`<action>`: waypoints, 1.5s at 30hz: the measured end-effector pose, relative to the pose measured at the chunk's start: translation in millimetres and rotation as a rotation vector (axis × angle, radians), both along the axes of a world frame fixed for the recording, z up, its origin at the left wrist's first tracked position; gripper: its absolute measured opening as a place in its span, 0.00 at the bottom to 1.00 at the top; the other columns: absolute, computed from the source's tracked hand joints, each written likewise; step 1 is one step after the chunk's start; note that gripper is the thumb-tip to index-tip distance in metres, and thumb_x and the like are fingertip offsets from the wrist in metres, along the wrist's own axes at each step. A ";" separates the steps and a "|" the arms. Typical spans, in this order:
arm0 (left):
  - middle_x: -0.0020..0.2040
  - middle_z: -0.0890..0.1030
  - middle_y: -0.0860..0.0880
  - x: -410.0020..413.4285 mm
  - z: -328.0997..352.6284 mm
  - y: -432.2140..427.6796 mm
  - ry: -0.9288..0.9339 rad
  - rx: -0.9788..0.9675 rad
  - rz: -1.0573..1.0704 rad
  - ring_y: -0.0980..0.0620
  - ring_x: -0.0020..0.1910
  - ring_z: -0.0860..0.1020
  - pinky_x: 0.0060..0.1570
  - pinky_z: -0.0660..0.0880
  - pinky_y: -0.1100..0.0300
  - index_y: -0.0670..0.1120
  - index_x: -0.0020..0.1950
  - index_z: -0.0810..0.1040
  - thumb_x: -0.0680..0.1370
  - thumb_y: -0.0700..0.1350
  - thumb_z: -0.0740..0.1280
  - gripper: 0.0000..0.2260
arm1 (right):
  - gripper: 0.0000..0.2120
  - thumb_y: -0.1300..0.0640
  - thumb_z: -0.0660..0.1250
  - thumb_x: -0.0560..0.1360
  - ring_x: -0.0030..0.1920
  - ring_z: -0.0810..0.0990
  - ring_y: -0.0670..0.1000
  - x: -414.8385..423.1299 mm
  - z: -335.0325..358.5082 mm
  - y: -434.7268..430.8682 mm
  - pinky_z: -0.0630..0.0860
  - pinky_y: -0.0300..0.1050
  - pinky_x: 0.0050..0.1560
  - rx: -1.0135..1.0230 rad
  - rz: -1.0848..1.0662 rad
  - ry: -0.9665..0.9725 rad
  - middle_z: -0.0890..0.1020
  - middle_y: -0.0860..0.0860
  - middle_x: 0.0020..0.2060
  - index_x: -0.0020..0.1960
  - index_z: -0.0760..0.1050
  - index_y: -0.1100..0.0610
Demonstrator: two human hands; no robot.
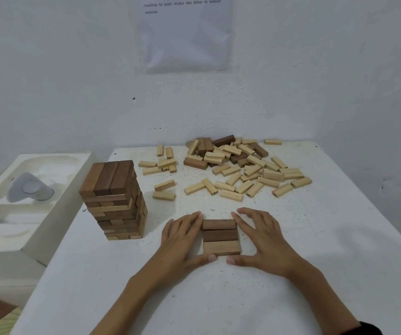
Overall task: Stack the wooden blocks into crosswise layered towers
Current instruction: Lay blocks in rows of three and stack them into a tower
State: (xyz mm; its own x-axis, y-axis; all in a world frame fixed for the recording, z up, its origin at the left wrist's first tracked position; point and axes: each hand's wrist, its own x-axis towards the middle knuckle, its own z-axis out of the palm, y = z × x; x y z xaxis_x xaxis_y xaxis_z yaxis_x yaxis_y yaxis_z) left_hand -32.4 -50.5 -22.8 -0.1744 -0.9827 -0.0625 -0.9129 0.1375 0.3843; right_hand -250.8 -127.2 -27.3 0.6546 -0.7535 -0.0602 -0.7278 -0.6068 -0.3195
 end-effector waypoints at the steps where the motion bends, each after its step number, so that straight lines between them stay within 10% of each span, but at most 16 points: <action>1: 0.74 0.48 0.62 3.5 2.1 0.0 0.049 0.002 0.000 0.69 0.68 0.40 0.66 0.32 0.70 0.58 0.75 0.40 0.63 0.80 0.42 0.46 | 0.55 0.15 0.40 0.51 0.70 0.46 0.43 -1.2 0.7 -1.4 0.45 0.43 0.70 0.040 -0.003 -0.052 0.51 0.41 0.71 0.74 0.44 0.39; 9: 0.68 0.60 0.65 13.3 2.5 -2.6 0.218 -0.064 0.014 0.65 0.69 0.53 0.63 0.44 0.75 0.60 0.72 0.59 0.62 0.79 0.52 0.42 | 0.45 0.15 0.47 0.50 0.62 0.50 0.35 -3.8 -1.0 -5.3 0.50 0.39 0.64 0.124 -0.023 -0.238 0.56 0.33 0.63 0.64 0.53 0.31; 24: 0.69 0.60 0.65 9.5 1.9 -2.4 0.312 -0.029 0.037 0.63 0.69 0.54 0.68 0.51 0.61 0.66 0.70 0.52 0.63 0.72 0.65 0.40 | 0.41 0.25 0.60 0.54 0.64 0.54 0.38 -5.6 7.5 -0.8 0.51 0.38 0.62 0.155 -0.025 -0.295 0.60 0.33 0.61 0.64 0.55 0.33; 45: 0.58 0.74 0.61 13.4 22.4 -6.4 0.352 -0.154 -0.012 0.60 0.60 0.69 0.60 0.68 0.60 0.61 0.61 0.72 0.62 0.61 0.72 0.28 | 0.32 0.36 0.71 0.57 0.59 0.66 0.36 -2.8 28.8 9.1 0.64 0.34 0.57 0.168 0.021 -0.513 0.72 0.34 0.55 0.60 0.70 0.37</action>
State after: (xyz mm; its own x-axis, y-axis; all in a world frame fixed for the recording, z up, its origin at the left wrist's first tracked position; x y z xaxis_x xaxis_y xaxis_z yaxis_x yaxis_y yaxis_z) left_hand -19.0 -56.9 -0.4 -0.1701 -0.9738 0.1510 -0.7268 0.2274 0.6481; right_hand -253.6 -118.1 1.6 0.6464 -0.7475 0.1529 -0.4411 -0.5296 -0.7245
